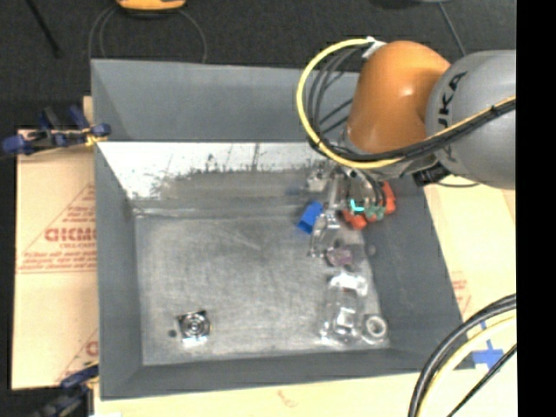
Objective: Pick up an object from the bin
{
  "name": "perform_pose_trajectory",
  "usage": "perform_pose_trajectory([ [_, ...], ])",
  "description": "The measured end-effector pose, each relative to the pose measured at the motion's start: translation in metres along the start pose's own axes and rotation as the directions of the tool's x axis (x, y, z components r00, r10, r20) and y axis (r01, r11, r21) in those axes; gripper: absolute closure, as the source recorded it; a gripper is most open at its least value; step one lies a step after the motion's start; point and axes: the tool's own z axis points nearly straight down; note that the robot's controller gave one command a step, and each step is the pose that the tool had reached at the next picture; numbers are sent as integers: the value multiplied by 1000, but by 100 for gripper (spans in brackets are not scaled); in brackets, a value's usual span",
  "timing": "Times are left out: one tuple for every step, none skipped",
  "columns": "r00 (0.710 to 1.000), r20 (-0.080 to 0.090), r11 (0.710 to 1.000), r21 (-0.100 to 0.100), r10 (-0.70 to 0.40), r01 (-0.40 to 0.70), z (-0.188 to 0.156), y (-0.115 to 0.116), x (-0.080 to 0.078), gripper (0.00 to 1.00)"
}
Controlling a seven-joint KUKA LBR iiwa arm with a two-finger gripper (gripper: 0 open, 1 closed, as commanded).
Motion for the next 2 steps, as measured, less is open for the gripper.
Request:
perform_pose_trajectory([
  [999,0,999,3,-33,33,77,-61,-16,0],
  [943,10,943,4,-333,333,81,-43,-26,0],
])
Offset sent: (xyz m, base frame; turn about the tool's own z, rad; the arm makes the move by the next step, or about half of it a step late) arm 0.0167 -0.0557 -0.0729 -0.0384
